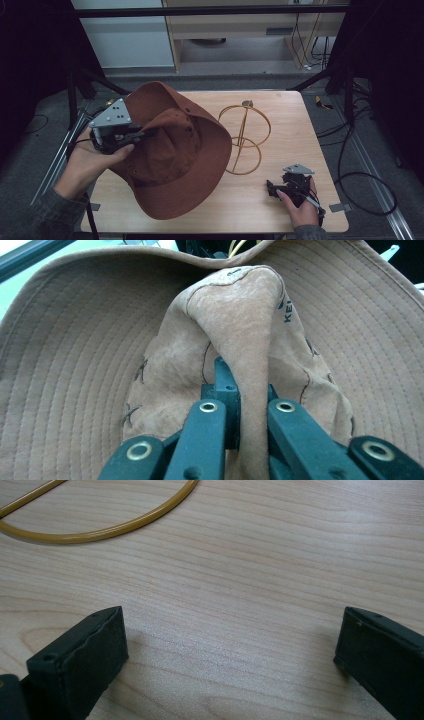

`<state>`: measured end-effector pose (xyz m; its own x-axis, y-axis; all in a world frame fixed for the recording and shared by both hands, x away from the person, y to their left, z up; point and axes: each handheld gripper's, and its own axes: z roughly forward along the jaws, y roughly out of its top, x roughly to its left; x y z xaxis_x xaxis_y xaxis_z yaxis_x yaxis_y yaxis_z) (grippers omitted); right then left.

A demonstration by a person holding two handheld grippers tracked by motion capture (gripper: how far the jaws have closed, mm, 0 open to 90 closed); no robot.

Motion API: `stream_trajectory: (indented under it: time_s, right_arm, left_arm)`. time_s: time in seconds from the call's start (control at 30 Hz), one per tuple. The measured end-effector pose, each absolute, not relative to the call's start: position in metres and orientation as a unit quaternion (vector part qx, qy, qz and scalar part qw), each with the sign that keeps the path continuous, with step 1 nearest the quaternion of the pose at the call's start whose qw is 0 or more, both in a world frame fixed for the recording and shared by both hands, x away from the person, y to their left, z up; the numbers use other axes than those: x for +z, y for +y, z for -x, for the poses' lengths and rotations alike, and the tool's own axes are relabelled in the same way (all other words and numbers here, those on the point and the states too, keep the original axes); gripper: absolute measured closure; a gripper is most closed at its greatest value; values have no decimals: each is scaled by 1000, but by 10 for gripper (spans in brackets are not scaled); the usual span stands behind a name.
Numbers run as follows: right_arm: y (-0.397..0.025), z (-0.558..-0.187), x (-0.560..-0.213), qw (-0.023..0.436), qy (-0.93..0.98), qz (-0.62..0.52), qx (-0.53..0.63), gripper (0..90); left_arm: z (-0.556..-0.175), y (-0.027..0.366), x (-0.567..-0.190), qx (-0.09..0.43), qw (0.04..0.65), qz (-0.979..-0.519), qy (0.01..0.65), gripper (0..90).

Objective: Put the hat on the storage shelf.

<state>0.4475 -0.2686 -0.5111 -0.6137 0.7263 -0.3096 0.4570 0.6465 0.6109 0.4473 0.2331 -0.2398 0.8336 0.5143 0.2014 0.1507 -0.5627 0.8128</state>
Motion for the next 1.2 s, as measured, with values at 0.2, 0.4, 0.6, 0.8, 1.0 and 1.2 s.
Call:
stream_trajectory:
  time_s: [0.2,0.4,0.6,0.8,1.0,1.2]
  right_arm:
    - [-269,-447,-511,276,864,-342,244,4]
    - [-269,-447,-511,276,864,-342,244,4]
    - [-269,-447,-511,276,865,-342,244,4]
    - [-268,-447,-511,274,864,-344,244,5]
    - [-268,-447,-511,274,865,-343,244,4]
    - [-268,-447,-511,274,864,-344,245,4]
  left_arm:
    - [-446,220,-227,220,426,-858,184,885]
    - [-446,212,-218,225,429,-856,180,885]
    - [-451,194,-211,231,429,-857,169,885]
    - [-462,171,-206,235,421,-861,160,886]
    - [-476,149,-201,235,421,-861,162,886]
    - [-490,120,-191,230,421,-863,160,885]
